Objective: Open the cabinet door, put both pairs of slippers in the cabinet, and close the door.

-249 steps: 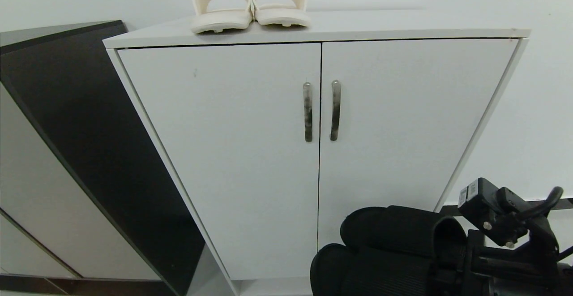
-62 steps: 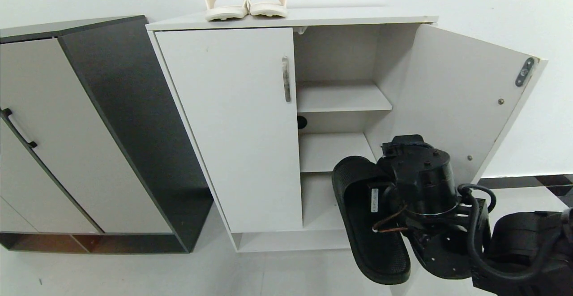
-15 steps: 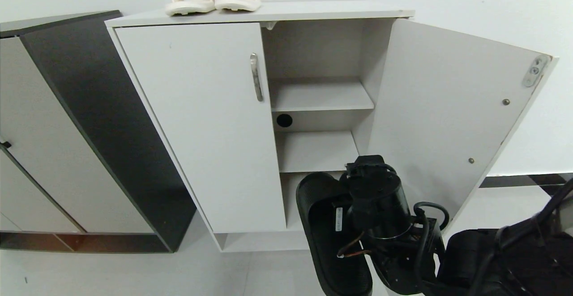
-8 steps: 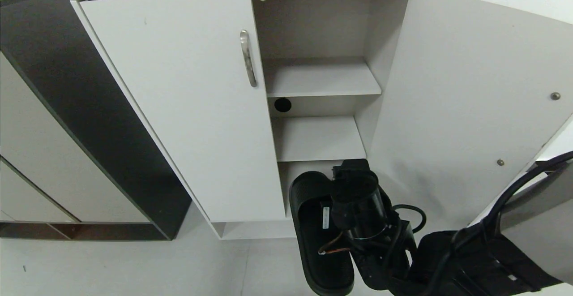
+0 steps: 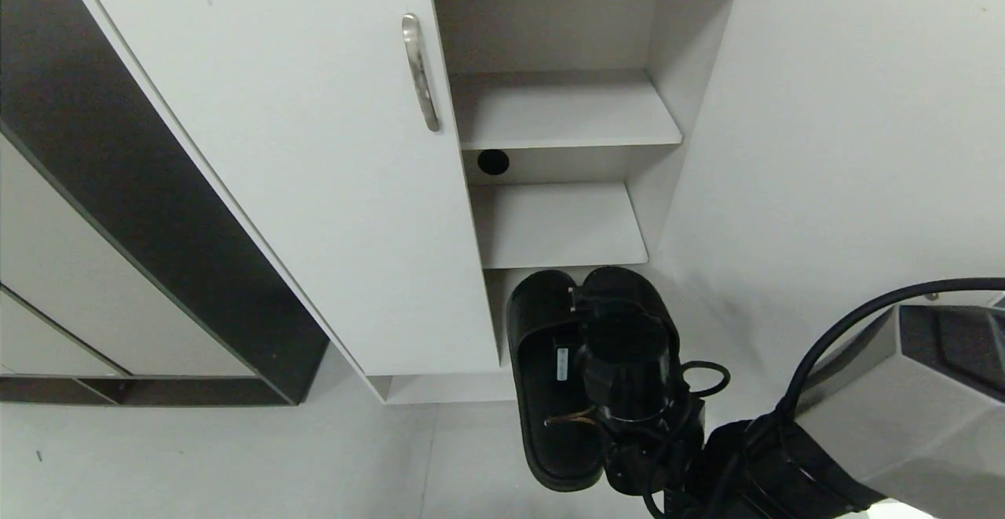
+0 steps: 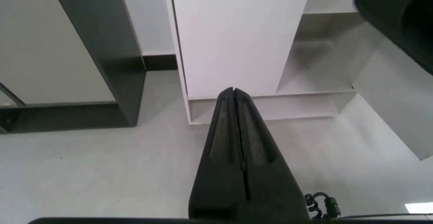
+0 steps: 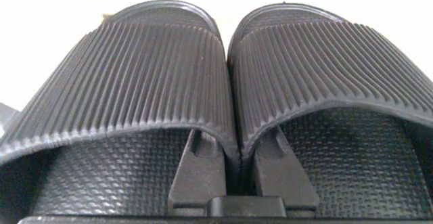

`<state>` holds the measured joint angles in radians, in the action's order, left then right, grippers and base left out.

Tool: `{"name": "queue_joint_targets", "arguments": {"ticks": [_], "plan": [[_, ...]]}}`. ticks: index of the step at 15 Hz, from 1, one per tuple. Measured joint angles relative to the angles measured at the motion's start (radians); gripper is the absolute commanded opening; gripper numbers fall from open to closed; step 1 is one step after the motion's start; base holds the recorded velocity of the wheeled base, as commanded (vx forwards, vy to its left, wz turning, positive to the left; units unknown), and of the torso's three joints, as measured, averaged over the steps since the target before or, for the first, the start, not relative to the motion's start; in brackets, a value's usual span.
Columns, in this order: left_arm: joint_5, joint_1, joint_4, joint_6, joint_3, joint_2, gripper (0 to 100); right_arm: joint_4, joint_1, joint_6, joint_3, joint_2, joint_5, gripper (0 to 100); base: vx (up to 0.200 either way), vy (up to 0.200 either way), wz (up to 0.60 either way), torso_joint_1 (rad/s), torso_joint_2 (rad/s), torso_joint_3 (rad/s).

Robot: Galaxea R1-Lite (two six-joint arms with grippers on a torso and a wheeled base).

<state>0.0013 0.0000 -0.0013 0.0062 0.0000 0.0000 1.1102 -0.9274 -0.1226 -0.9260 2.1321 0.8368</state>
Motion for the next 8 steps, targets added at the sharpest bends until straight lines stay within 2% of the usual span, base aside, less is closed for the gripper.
{"name": "queue_joint_targets", "arguments": {"ticks": [2,3,8], "plan": [[0.0,0.0,0.0,0.0,0.0,0.0,0,0.161,0.002,0.081,0.082,0.003,0.038,0,0.0,0.0,0.0,0.0,0.0,0.0],[0.0,0.0,0.0,0.0,0.0,0.0,0,0.193,0.004,0.099,0.116,0.003,0.048,0,0.0,0.0,0.0,0.0,0.0,0.0],[0.0,0.0,0.0,0.0,0.0,0.0,0,0.225,0.026,0.098,0.222,-0.005,0.05,0,0.0,0.0,0.0,0.0,0.0,0.0]]}}
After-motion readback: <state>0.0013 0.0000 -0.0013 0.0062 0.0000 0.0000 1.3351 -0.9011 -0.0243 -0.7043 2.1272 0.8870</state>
